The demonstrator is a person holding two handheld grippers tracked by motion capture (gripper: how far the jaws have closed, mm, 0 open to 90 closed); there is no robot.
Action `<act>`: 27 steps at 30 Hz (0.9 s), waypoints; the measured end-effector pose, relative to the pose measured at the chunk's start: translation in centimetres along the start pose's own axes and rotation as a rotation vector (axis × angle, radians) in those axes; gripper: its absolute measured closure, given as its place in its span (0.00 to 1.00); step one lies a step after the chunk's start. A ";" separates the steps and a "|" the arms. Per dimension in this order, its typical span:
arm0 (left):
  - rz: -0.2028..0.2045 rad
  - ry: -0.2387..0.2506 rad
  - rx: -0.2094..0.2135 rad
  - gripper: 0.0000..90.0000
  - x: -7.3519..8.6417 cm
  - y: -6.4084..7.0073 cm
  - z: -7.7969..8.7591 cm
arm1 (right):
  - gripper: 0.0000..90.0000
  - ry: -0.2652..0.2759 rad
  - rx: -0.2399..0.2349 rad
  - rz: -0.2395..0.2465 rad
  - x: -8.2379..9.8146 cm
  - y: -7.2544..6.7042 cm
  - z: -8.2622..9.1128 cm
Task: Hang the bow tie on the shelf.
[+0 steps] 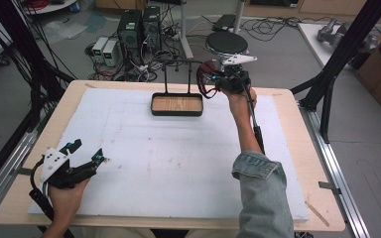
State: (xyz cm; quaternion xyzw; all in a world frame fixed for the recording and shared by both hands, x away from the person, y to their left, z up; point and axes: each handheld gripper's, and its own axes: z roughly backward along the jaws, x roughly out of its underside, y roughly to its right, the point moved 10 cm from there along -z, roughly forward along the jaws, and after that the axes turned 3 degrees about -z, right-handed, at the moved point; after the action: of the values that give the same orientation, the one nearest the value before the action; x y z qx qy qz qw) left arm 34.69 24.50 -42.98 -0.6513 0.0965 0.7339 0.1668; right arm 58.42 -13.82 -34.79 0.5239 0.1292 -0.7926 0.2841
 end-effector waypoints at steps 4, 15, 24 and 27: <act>0.000 0.000 0.003 0.24 0.0 0.0 0.0 | 0.84 0.004 -0.006 -0.021 0.3 0.2 -0.5; 0.002 -0.009 0.004 0.24 0.1 0.0 -0.1 | 0.82 -0.020 -0.045 -0.066 1.4 0.2 -1.2; 0.005 -0.009 0.002 0.24 0.2 -0.1 -0.1 | 0.84 -0.094 -0.037 -0.051 3.0 0.3 -2.4; 0.006 -0.008 0.003 0.24 0.2 -0.1 0.0 | 0.84 -0.099 -0.039 -0.059 3.2 0.2 -2.6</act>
State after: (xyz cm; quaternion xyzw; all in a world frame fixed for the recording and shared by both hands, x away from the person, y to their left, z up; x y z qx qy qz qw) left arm 34.76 24.62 -43.12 -0.6478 0.0989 0.7369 0.1661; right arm 59.56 -13.67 -38.73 0.4744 0.1461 -0.8228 0.2767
